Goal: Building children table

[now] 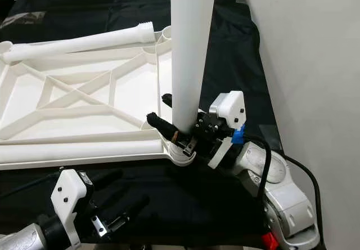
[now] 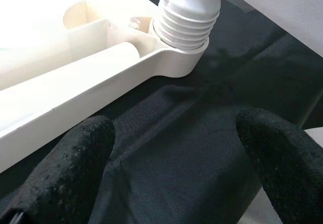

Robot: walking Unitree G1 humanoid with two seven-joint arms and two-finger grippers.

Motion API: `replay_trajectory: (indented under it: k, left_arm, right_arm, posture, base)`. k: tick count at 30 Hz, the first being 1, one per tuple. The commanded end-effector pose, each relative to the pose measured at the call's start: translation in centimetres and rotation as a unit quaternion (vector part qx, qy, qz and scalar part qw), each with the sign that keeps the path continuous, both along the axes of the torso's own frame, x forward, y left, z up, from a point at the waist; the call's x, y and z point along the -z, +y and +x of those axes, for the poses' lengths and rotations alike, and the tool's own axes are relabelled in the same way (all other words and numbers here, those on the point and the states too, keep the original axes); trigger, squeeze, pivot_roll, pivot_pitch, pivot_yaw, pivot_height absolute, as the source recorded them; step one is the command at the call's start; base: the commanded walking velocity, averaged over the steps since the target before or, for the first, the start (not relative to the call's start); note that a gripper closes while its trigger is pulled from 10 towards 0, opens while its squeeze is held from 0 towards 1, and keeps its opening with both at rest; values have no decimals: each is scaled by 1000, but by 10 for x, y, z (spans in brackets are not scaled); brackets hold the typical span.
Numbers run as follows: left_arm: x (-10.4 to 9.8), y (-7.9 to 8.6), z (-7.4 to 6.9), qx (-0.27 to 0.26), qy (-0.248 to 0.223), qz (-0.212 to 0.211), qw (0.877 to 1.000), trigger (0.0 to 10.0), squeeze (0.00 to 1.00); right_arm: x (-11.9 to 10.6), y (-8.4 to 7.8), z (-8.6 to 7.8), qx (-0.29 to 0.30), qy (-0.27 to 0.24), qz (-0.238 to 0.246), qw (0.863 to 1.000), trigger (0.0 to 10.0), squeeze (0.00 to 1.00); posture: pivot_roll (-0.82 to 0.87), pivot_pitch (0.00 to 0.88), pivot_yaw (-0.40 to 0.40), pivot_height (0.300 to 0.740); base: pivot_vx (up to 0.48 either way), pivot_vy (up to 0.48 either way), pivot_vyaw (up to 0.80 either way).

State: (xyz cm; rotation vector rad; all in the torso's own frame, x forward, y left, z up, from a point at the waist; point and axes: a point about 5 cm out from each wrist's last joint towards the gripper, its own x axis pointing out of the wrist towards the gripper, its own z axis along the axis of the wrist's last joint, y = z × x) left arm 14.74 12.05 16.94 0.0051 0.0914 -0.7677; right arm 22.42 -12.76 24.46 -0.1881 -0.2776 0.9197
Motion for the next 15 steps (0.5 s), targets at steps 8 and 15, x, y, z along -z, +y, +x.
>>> replay_trajectory:
  k: [8,15]
  left_arm:
    - [7,2,-1,5,17,8,1000,10000,0]
    - [7,2,-1,4,15,7,1000,10000,0]
  right_arm:
    - [18,17,-3,7,38,-27,999,10000,0]
    - [19,20,-2,20,47,-27,998,10000,0]
  posture:
    - [6,294,78,740]
    - [5,296,77,740]
  base:
    - [0,0,0]
    - [0,0,0]
